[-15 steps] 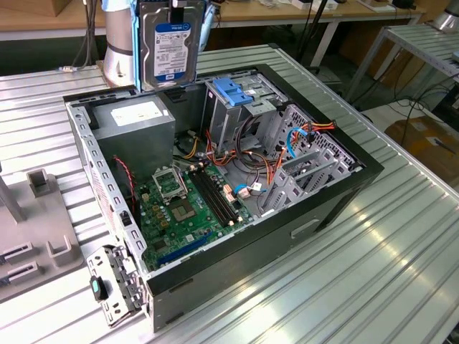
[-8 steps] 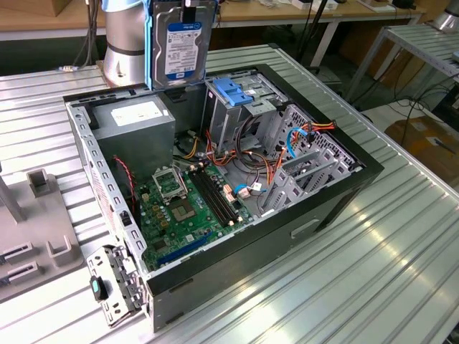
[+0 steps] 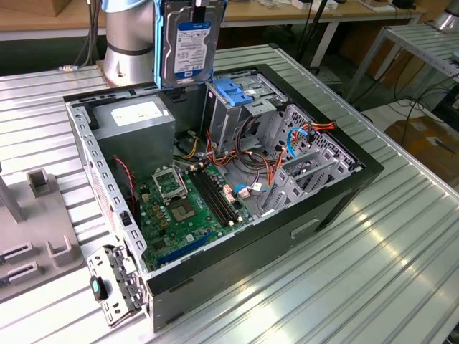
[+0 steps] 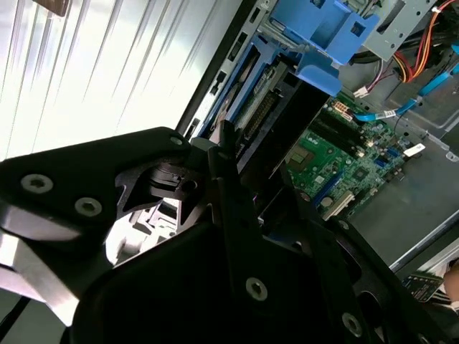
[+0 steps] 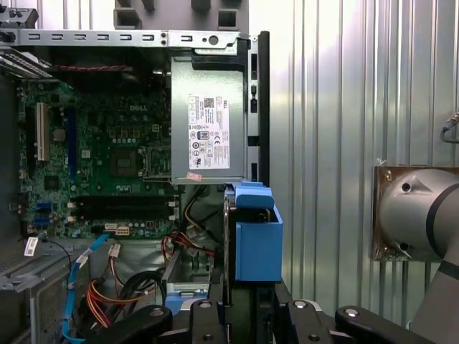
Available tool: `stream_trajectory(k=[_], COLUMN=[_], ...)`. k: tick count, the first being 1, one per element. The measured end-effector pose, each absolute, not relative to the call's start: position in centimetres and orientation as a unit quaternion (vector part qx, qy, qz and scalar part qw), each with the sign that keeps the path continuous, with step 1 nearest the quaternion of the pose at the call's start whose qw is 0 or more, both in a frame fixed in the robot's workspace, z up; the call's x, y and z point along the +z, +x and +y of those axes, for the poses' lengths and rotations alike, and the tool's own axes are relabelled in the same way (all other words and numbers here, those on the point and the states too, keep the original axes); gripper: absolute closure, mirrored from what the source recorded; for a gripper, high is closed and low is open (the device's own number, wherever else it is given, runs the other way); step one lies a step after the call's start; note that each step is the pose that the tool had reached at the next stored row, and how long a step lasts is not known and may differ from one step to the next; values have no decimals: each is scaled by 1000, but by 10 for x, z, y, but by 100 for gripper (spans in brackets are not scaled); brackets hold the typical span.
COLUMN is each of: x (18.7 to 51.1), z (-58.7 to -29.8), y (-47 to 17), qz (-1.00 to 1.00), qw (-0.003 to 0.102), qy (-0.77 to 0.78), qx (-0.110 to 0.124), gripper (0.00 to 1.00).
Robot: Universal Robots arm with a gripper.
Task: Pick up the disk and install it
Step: 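Pick up the disk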
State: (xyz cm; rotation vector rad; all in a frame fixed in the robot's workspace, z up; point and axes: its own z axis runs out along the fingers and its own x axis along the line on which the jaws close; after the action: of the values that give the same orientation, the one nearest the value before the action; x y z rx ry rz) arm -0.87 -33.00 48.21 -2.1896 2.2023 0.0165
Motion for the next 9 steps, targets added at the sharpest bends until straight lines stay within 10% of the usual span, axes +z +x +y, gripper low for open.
stream_trajectory(k=[9], x=[482], z=[-330], y=[2], qz=[709], qw=[18], qy=[-705], qx=[5], gripper=[65])
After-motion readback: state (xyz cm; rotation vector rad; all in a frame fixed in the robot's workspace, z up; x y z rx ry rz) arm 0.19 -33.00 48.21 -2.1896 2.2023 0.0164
